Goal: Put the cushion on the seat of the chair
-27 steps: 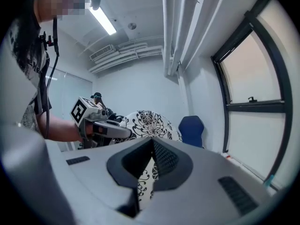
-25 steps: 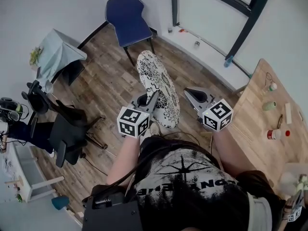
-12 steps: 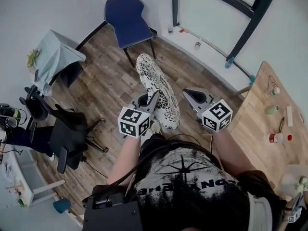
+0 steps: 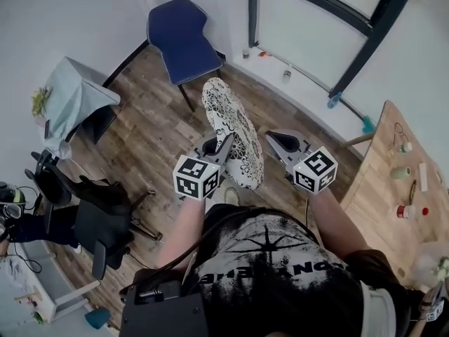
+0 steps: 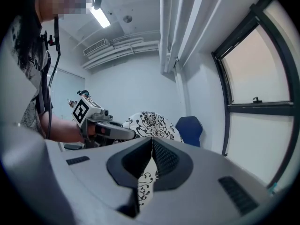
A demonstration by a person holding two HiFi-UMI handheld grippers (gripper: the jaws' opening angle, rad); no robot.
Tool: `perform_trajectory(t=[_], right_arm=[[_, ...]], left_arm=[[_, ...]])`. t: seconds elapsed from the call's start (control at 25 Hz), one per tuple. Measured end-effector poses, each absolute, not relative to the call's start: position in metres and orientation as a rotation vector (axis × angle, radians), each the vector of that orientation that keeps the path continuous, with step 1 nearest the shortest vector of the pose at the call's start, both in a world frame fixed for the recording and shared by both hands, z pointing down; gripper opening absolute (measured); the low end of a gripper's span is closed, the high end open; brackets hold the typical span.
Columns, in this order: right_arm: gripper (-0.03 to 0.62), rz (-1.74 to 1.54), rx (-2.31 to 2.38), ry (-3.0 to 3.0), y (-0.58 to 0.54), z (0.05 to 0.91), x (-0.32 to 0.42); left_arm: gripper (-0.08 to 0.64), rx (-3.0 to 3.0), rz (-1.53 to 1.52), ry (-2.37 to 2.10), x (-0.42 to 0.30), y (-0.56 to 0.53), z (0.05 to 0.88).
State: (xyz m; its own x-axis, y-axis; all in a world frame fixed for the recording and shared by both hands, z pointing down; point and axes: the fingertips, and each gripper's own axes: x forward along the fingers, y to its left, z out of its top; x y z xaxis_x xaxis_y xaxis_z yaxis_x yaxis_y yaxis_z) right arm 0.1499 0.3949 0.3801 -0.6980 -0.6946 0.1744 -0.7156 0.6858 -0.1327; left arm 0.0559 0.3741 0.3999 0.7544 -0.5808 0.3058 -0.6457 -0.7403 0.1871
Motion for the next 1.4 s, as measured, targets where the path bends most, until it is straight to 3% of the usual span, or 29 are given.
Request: perform_trajectory(t=[0.84,1.4], right_arm=[[0.017,0.323,1.192,-2.736,0.287,0.393,0.051],[0.017,0.331,1.115,-2.782,0.233,0.411,0.069]], left_arm=[[0.023,2.673,0.311,-0.889,-0.034,0.258,0.414],[0.025,2.626,0.324,-0.970,-0.020,0.214,0.433]])
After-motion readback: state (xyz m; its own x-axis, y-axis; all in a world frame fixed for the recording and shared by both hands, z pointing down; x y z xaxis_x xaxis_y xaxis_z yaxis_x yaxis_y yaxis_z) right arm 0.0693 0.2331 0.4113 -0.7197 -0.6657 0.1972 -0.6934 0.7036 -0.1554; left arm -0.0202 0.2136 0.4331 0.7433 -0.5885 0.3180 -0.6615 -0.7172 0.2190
